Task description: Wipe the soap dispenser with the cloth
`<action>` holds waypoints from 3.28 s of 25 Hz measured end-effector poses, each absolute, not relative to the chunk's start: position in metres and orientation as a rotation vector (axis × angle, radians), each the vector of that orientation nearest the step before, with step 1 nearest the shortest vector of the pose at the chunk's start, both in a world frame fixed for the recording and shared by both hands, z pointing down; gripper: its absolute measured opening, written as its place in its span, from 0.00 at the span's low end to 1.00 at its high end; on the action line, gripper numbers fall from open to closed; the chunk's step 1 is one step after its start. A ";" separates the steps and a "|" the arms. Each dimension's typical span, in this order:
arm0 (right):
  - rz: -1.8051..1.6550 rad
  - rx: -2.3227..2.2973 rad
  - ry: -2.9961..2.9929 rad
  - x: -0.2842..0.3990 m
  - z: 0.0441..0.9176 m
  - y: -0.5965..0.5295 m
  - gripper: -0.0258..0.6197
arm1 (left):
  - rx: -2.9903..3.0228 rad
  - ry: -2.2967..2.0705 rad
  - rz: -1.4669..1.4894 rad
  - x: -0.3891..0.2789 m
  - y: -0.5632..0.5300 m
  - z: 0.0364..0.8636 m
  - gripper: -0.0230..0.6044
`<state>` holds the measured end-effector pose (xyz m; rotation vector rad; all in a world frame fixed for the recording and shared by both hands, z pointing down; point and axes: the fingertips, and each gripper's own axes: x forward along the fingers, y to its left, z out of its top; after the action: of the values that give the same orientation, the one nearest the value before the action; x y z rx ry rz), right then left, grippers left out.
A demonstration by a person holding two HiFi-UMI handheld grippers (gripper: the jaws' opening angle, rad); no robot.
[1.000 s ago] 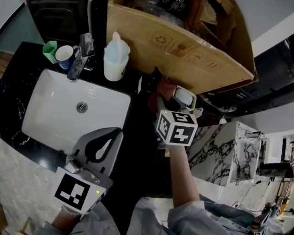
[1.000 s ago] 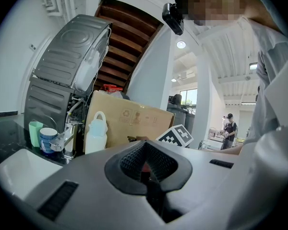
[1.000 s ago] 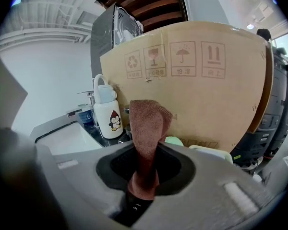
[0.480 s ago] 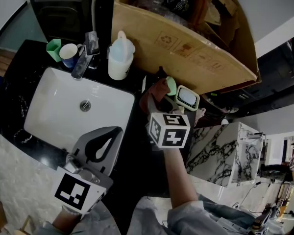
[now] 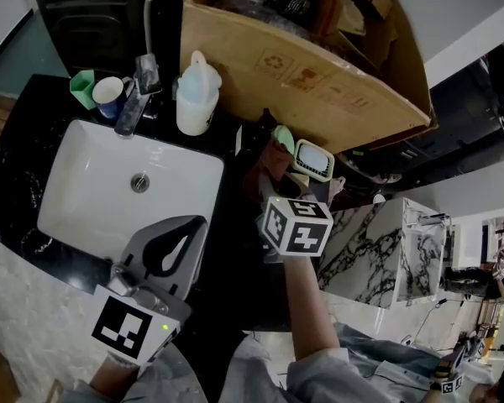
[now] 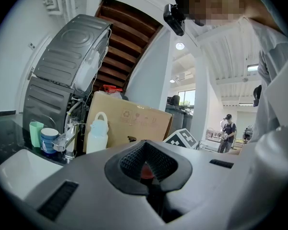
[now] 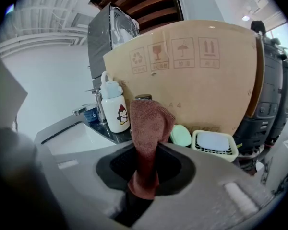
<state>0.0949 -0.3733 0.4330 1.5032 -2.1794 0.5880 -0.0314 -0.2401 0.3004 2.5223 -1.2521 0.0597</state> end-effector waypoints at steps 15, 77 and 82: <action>0.429 1.807 -2.336 0.118 0.332 -0.289 0.16 | 2.633 -1.144 0.047 -0.033 -0.213 0.286 0.04; 0.245 1.805 -2.547 0.142 0.246 0.059 0.16 | 2.809 -1.257 -0.090 0.022 0.050 0.208 0.04; 0.243 1.783 -2.548 0.131 0.247 0.060 0.16 | 2.799 -1.255 -0.096 0.014 0.051 0.211 0.04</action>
<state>0.1308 0.0595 0.2471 1.7829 -2.5480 0.2431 0.0142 0.0506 0.2107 2.7987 -1.2546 -0.0961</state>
